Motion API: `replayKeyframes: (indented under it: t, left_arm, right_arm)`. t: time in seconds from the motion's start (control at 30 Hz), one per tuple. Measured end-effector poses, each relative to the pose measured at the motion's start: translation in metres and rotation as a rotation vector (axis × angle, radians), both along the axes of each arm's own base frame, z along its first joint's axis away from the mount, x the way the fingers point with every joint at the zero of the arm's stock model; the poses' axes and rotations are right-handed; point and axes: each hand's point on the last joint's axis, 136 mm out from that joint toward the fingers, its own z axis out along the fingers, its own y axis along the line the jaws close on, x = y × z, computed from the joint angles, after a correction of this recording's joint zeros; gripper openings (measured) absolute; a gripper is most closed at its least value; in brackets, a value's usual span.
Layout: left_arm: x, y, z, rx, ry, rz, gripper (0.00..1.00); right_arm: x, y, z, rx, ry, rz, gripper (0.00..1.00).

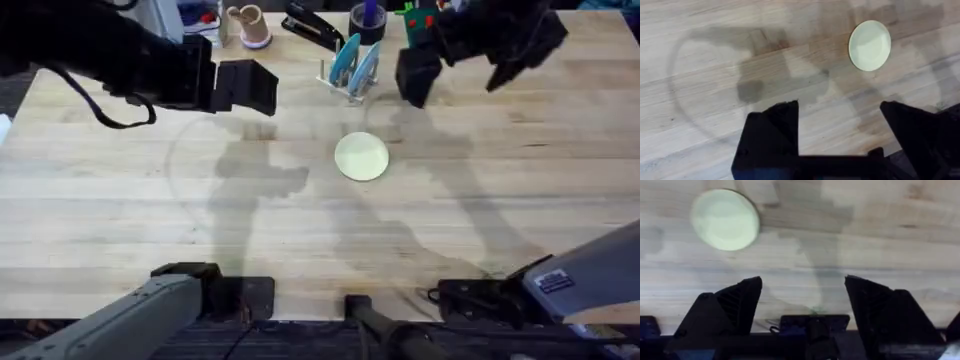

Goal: Pick up the plates from the table one by one and place each into a slot on the dish rack.

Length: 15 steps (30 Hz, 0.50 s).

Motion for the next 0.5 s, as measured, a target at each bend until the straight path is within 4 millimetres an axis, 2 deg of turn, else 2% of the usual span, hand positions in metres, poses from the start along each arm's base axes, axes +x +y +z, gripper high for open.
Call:
replayKeyframes:
  t: [0.23, 0.37, 0.5]
  left_arm:
    - [-0.002, -0.010, 0.001, -0.020, -0.001, -0.035, 0.995]
    - [-0.005, -0.023, 0.002, -0.022, -0.004, -0.084, 0.995]
    - [-0.009, -0.033, 0.002, -0.023, -0.003, -0.124, 0.995]
  right_arm:
    - [-0.003, -0.041, -0.018, 0.019, 0.087, -0.150, 0.993]
    - [-0.013, -0.053, -0.011, 0.065, 0.077, -0.195, 0.992]
    - [-0.032, -0.052, 0.001, 0.118, 0.043, -0.172, 0.995]
